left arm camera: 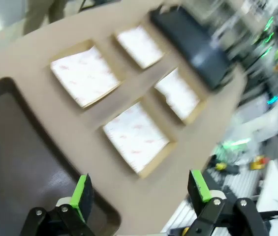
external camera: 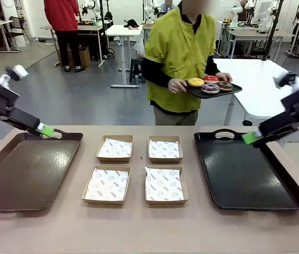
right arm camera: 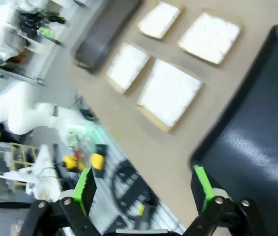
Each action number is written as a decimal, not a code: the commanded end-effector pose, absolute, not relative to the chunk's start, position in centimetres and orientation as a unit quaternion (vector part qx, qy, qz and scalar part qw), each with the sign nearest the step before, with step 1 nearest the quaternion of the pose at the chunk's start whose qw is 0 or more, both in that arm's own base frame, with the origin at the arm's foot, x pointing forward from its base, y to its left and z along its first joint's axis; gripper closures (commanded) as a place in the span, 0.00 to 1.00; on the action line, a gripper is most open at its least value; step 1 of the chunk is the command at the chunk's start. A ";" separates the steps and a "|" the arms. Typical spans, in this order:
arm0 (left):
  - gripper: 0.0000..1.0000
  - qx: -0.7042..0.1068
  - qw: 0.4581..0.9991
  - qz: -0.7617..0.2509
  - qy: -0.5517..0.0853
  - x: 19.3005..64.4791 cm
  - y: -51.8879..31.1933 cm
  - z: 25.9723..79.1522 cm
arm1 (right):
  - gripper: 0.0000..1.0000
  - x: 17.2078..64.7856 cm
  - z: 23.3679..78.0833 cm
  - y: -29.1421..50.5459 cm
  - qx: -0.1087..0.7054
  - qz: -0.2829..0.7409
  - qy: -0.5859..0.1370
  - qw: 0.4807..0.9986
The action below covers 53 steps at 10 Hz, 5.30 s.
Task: Individually package the donuts and arrange them on the tray.
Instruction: Pick up one Paper togo box.
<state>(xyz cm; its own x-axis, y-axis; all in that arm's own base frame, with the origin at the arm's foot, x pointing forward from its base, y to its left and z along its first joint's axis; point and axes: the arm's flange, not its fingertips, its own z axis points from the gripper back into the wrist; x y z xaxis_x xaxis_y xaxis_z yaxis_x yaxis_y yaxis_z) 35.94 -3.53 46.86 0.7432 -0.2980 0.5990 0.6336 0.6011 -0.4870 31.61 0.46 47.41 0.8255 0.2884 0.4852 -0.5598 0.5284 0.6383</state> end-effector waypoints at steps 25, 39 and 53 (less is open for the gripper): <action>0.00 -0.578 0.803 -0.012 -0.147 33.7 15.8 40.6 | 0.00 31.2 41.6 -13.9 0.572 0.021 -0.061 0.818; 0.00 -0.578 0.803 -0.012 -0.147 33.7 15.8 40.6 | 0.00 31.2 41.6 -13.9 0.572 0.021 -0.061 0.818; 0.00 -0.578 0.803 -0.012 -0.147 33.7 15.8 40.6 | 0.00 34.5 49.4 -9.9 0.501 -0.004 -0.044 0.864</action>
<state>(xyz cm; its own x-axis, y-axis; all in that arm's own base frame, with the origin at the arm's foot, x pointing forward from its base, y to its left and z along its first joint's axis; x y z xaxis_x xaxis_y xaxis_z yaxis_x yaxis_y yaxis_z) 33.81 15.75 40.60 0.9583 0.1437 0.2469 0.1896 0.3264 -0.9260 33.39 -11.70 46.75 0.9954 -0.0390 0.0870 -0.0613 0.4372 0.8973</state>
